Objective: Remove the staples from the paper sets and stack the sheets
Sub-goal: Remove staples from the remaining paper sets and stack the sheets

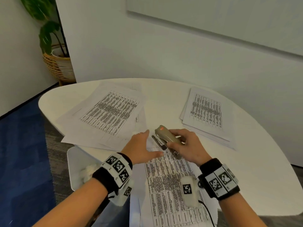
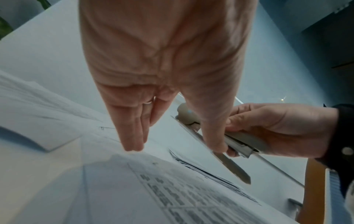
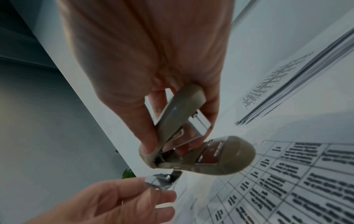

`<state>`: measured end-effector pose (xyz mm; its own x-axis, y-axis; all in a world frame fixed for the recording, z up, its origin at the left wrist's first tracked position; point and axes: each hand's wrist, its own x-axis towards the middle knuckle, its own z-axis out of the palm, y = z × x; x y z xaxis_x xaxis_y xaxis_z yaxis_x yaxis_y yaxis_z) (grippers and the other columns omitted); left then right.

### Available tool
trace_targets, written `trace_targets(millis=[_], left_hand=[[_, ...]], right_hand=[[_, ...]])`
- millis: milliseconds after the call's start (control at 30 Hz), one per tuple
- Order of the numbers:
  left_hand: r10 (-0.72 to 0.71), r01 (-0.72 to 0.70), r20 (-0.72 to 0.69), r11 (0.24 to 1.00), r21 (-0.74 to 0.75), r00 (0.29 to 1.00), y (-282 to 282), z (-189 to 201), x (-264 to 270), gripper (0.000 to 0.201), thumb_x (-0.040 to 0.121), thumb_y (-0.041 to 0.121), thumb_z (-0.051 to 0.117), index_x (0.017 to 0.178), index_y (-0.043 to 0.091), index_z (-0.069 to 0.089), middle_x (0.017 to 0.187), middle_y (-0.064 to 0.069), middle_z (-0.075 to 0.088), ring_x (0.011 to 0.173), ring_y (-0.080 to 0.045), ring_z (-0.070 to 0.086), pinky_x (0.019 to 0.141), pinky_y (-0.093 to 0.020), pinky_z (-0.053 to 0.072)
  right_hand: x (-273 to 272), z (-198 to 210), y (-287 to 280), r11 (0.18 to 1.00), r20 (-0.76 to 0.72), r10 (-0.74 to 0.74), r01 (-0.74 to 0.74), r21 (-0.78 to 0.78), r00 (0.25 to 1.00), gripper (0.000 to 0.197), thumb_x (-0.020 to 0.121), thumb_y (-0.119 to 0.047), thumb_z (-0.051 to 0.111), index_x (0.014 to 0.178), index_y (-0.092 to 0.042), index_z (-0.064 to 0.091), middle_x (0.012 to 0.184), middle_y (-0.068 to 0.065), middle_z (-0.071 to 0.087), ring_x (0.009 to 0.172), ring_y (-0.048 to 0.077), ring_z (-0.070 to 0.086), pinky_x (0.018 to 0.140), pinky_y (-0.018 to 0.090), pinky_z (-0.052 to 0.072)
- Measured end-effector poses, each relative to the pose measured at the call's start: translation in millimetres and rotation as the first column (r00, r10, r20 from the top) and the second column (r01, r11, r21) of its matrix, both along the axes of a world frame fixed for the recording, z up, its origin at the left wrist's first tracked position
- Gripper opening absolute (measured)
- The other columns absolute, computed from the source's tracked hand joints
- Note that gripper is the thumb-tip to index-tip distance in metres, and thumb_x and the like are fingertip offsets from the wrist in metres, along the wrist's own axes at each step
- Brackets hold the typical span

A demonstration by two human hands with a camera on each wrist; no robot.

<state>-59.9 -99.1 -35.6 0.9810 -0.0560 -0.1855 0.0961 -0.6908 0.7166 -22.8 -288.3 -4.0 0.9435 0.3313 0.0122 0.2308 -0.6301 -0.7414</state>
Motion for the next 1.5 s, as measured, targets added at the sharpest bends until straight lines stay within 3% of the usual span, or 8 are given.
trace_targets(millis=[100, 200, 400, 567, 900, 1033, 1167, 1500], left_hand=[[0.045, -0.040, 0.034, 0.988, -0.152, 0.998, -4, 3, 4, 0.066, 0.062, 0.053, 0.082, 0.118, 0.023, 0.061, 0.111, 0.002, 0.067, 0.092, -0.006, 0.065, 0.084, -0.027, 0.053], [0.076, -0.068, 0.034, 0.981, -0.182, 0.997, -4, 6, 7, 0.021, 0.069, 0.031, 0.084, 0.080, 0.026, 0.067, 0.078, 0.001, 0.073, 0.072, -0.009, 0.069, 0.070, -0.024, 0.054], [0.158, -0.211, -0.159, 0.885, -0.414, 0.975, 2, 8, 10, 0.014, 0.077, 0.001, 0.075, 0.089, -0.001, 0.069, 0.077, -0.016, 0.071, 0.066, -0.020, 0.072, 0.060, -0.024, 0.058], [0.282, -0.318, -0.148, 0.820, -0.476, 0.948, 31, 4, 6, 0.003, 0.084, -0.002, 0.067, 0.084, 0.001, 0.067, 0.079, -0.020, 0.071, 0.072, -0.024, 0.073, 0.067, -0.025, 0.059], [0.320, -0.412, -0.266, 0.602, -0.684, 0.909, 64, -1, -26, 0.007, 0.090, -0.001, 0.058, 0.089, -0.001, 0.065, 0.079, -0.012, 0.072, 0.068, -0.011, 0.072, 0.059, -0.016, 0.055], [0.281, -0.428, -0.324, 0.554, -0.714, 0.904, 61, -2, -35, 0.007, 0.089, -0.002, 0.058, 0.090, -0.003, 0.065, 0.078, -0.013, 0.072, 0.068, -0.012, 0.072, 0.061, -0.016, 0.056], [0.279, -0.444, -0.346, 0.527, -0.725, 0.896, 64, -2, -43, 0.011, 0.091, 0.003, 0.058, 0.095, -0.005, 0.065, 0.083, -0.014, 0.073, 0.072, -0.012, 0.072, 0.061, -0.015, 0.055], [0.253, -0.434, -0.352, 0.512, -0.741, 0.901, 62, -2, -48, 0.013, 0.091, 0.003, 0.058, 0.098, -0.005, 0.065, 0.086, -0.016, 0.073, 0.077, -0.015, 0.072, 0.063, -0.016, 0.056]], right_hand=[[-2, 1, 2, 0.999, 0.023, 0.045, -0.045, -0.003, 0.999, 0.043, 0.077, -0.018, 0.075, 0.118, -0.024, 0.064, 0.112, -0.001, 0.062, 0.094, 0.017, 0.062, 0.083, 0.034, 0.053], [-4, -1, 4, 0.997, 0.017, 0.076, -0.076, 0.010, 0.997, 0.045, 0.075, -0.015, 0.076, 0.119, -0.022, 0.064, 0.111, 0.000, 0.061, 0.094, 0.018, 0.063, 0.074, 0.030, 0.053], [-2, -1, 1, 0.992, 0.008, 0.106, -0.105, -0.067, 0.994, 0.049, 0.075, -0.013, 0.076, 0.122, -0.021, 0.063, 0.112, -0.001, 0.058, 0.094, 0.016, 0.060, 0.074, 0.025, 0.050], [9, 0, -12, 0.971, 0.009, 0.044, -0.041, -0.236, 0.999, 0.047, 0.081, -0.012, 0.071, 0.126, -0.017, 0.059, 0.121, 0.004, 0.054, 0.092, 0.012, 0.055, 0.069, 0.012, 0.044], [16, 4, 11, 0.800, 0.216, 0.075, 0.070, -0.595, 0.973, 0.032, 0.090, -0.030, 0.057, 0.121, -0.026, 0.061, 0.122, -0.001, 0.053, 0.112, 0.019, 0.048, 0.099, 0.042, 0.039], [11, 4, 44, 0.804, -0.076, 0.222, -0.226, -0.549, 0.972, 0.035, 0.091, -0.023, 0.058, 0.125, -0.016, 0.060, 0.123, 0.003, 0.058, 0.108, 0.016, 0.056, 0.095, 0.023, 0.041], [19, 0, 59, 0.781, -0.132, 0.146, -0.196, -0.592, 0.980, 0.035, 0.092, -0.026, 0.059, 0.124, -0.011, 0.061, 0.126, 0.003, 0.061, 0.113, 0.019, 0.057, 0.104, 0.032, 0.040], [27, -7, 75, 0.780, -0.057, 0.146, -0.150, -0.607, 0.988, 0.019, 0.090, -0.014, 0.061, 0.103, -0.005, 0.070, 0.104, 0.007, 0.069, 0.100, 0.021, 0.063, 0.078, 0.022, 0.045]])
